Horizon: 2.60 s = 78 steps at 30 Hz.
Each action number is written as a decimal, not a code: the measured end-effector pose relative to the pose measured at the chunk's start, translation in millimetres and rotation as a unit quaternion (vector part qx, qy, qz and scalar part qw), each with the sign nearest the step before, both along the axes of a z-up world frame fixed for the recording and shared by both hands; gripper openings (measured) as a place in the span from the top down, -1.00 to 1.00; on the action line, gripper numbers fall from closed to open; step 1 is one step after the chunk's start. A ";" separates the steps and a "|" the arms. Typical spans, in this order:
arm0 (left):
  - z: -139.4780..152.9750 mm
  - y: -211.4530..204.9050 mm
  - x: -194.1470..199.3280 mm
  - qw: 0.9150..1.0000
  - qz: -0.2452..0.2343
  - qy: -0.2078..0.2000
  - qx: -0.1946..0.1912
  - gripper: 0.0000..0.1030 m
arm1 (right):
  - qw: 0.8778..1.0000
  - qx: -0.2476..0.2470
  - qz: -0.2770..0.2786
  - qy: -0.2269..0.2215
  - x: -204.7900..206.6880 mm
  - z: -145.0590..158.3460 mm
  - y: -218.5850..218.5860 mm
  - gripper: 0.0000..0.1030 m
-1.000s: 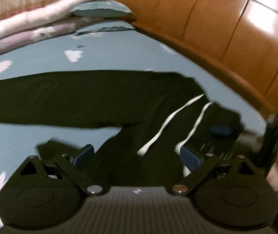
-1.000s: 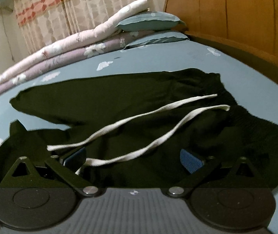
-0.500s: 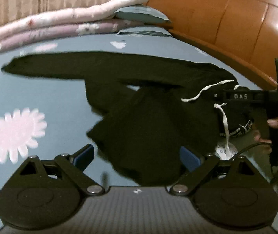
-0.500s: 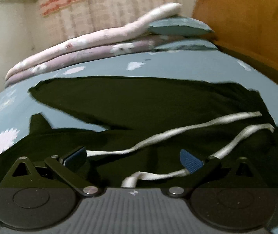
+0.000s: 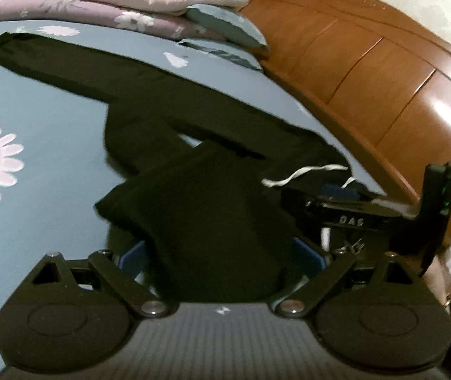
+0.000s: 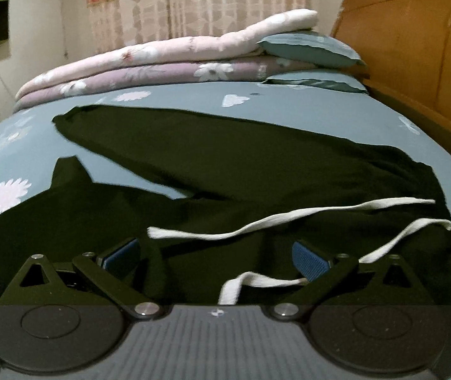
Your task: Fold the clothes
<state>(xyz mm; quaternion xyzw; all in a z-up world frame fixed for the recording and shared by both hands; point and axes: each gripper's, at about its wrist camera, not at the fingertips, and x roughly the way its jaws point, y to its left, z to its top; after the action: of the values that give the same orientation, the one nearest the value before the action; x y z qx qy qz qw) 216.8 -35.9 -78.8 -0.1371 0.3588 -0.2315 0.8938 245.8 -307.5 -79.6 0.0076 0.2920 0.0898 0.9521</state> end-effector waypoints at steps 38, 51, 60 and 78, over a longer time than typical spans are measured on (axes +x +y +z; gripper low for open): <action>9.7 -99.7 133.6 0.995 -0.079 0.007 0.058 -0.80 | 0.998 0.041 -0.054 0.012 5.5 2.6 -48.6 -1.00; 58.2 -11.1 67.6 0.987 -0.007 -0.013 0.159 -0.82 | 0.961 -0.094 0.246 -0.082 -54.4 11.5 73.2 -1.00; 48.9 35.5 34.6 0.987 0.029 0.002 0.161 -0.82 | 0.915 -0.248 0.296 -0.115 -79.2 -18.5 129.0 -1.00; 12.2 -5.4 36.9 0.988 -0.046 0.008 0.149 -0.82 | 0.994 -0.074 0.043 -0.071 -19.4 5.9 31.0 -1.00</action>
<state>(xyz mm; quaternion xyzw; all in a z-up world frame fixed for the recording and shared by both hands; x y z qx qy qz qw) 253.7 -41.3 -66.5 0.0124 0.4028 -0.2150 0.8896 226.4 -276.6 -73.7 -0.0817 0.2295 0.1088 0.9637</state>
